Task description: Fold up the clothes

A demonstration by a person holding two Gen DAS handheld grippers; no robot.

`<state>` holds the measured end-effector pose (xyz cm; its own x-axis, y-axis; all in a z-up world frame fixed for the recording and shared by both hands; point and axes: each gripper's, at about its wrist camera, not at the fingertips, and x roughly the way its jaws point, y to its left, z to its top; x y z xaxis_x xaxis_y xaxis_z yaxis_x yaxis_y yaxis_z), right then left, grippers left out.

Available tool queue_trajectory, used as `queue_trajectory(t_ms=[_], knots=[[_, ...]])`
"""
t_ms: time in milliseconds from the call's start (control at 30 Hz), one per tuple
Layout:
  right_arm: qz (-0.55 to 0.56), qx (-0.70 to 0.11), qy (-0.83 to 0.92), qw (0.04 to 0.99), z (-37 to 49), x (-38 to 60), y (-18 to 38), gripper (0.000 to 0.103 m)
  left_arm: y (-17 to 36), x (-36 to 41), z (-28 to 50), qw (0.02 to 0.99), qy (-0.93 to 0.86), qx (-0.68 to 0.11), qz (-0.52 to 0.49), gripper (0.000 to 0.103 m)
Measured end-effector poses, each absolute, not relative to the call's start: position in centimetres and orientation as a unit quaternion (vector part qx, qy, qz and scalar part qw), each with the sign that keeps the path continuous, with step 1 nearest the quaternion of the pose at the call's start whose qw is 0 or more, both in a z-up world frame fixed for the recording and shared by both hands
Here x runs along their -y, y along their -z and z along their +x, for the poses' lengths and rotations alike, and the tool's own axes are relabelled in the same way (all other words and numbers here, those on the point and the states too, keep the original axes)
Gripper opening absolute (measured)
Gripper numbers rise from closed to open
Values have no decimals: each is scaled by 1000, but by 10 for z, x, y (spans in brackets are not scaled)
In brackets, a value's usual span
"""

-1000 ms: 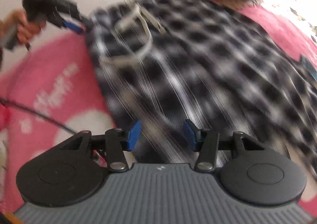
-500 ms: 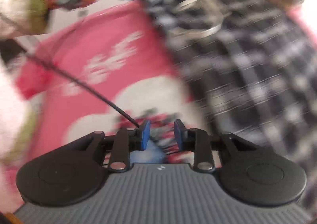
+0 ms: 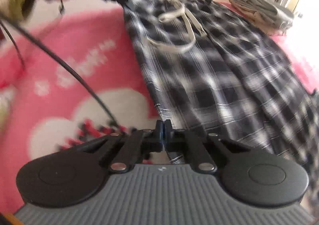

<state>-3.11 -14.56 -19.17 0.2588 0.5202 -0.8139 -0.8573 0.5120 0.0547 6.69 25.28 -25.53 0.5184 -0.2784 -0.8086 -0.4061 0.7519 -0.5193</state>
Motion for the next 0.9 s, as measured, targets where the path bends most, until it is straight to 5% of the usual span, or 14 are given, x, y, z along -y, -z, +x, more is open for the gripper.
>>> queue_trajectory(t_ms=[367, 600, 700, 800, 900], knots=[[-103, -491, -493, 711, -22, 148, 221, 0, 276, -255, 64, 797, -41, -524, -298, 7], [-28, -535, -501, 679, -15, 158, 234, 2, 278, -260, 59, 811, -34, -513, -278, 29], [13, -549, -495, 674, -10, 168, 233, 11, 266, -263, 54, 818, -33, -512, -259, 46], [73, -553, -488, 671, -12, 195, 220, 31, 242, -265, 45, 846, -50, -490, -205, 49], [133, -556, -452, 685, -24, 229, 213, 34, 216, -251, 46, 879, -35, -454, -143, 50]])
